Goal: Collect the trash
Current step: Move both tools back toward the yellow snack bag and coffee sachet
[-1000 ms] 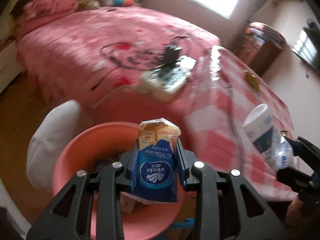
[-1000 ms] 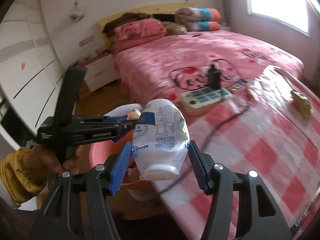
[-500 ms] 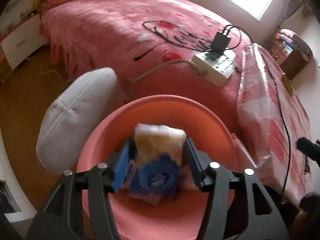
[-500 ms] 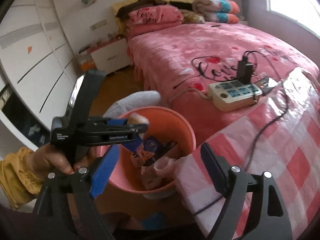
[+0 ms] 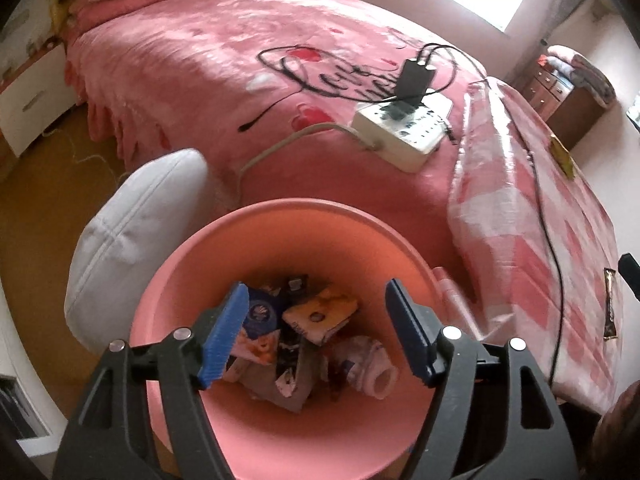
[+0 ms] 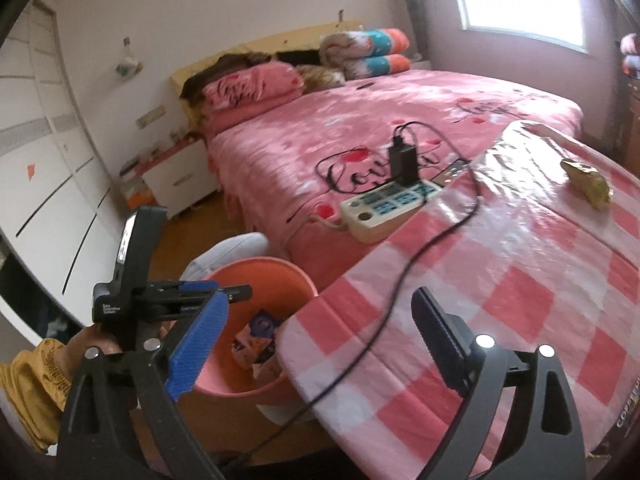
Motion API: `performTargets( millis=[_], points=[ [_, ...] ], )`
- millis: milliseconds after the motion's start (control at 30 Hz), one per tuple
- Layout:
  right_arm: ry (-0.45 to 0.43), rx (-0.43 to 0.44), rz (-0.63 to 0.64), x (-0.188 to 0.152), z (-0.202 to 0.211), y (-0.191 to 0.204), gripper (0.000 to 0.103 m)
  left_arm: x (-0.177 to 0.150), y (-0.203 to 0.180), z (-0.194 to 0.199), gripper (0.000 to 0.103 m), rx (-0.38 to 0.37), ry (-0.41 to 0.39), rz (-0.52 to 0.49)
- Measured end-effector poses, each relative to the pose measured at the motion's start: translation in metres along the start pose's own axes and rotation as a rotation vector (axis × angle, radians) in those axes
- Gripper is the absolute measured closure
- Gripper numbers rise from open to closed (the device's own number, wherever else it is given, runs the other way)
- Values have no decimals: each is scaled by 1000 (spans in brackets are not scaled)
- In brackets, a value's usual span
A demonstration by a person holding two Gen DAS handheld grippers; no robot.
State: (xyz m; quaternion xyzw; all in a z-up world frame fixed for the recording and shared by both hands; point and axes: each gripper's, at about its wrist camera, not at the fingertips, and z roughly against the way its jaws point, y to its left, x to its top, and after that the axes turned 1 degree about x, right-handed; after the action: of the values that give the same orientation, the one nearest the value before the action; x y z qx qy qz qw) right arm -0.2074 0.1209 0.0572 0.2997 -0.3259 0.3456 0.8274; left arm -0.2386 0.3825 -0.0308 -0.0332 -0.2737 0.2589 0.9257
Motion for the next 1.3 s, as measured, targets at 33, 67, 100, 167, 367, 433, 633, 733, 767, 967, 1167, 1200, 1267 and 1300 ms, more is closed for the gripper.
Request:
performTargets(
  millis=[33, 67, 100, 167, 367, 433, 633, 733, 767, 967, 1167, 1200, 1267, 1300],
  points=[
    [-7, -4, -9, -1, 3, -3, 11, 1, -5, 3, 30, -2, -7, -12],
    [-17, -10, -18, -2, 6, -7, 11, 2, -10, 5, 29, -7, -13, -24],
    [-24, -15, -24, -3, 9, -11, 11, 3, -15, 8, 28, -14, -19, -37],
    [-42, -31, -35, -5, 14, -17, 11, 5, -23, 13, 28, -26, -30, -54],
    [-72, -51, -80, -10, 28, -35, 10, 11, -52, 24, 27, -59, -50, -108],
    [-82, -65, -91, -12, 33, -41, 9, 13, -63, 28, 27, -68, -58, -127],
    [-112, -94, -122, -15, 44, -54, 9, 16, -89, 38, 27, -90, -77, -178],
    [-127, -112, -140, -17, 51, -62, 9, 16, -105, 42, 27, -100, -83, -207],
    [-134, -116, -151, -18, 54, -66, 9, 16, -110, 43, 27, -105, -85, -218],
    [-167, -147, -209, -21, 72, -87, 8, 13, -143, 49, 27, -117, -94, -293],
    [-189, -182, -275, -27, 87, -112, 8, 6, -174, 50, 26, -119, -91, -363],
    [-191, -183, -282, -28, 89, -115, 8, 4, -178, 50, 26, -121, -89, -369],
    [-198, -190, -299, -31, 93, -123, 8, 2, -186, 50, 26, -123, -88, -382],
    [-200, -192, -308, -33, 95, -126, 8, 1, -190, 50, 26, -125, -87, -389]
  ],
)
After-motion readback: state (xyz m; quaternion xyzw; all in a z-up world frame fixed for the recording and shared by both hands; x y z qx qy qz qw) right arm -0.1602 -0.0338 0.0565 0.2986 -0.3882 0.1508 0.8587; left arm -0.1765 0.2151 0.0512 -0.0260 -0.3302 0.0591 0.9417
